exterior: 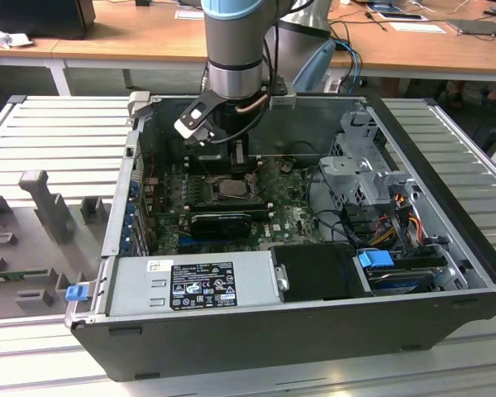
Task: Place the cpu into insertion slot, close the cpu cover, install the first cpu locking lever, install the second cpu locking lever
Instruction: 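Close the cpu cover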
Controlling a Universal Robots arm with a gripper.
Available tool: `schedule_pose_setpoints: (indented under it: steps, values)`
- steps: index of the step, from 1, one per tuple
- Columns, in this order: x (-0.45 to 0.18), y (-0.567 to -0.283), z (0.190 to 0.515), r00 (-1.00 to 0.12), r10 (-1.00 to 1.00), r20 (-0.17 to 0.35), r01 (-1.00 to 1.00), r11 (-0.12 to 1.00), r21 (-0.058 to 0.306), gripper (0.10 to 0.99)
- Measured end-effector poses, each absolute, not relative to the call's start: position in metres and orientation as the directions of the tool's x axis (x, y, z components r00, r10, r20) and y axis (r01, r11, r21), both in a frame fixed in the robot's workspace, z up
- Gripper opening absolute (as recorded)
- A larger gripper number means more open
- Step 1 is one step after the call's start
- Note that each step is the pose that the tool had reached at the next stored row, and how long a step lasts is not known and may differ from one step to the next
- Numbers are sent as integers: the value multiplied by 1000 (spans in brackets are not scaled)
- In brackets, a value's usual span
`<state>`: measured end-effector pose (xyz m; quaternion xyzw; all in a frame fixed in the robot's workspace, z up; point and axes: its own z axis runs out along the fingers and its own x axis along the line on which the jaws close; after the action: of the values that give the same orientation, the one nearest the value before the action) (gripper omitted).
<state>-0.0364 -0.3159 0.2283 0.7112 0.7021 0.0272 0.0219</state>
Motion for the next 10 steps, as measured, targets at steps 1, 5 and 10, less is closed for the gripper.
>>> schedule_pose_setpoints:
  steps: [1,5,10]
  values:
    - [-35,-316,228,13,1000,8,998,-13,69,106]
    - [-26,-316,228,14,1000,8,998,-14,64,106]
    - [-26,-316,236,14,1000,8,998,-14,64,106]
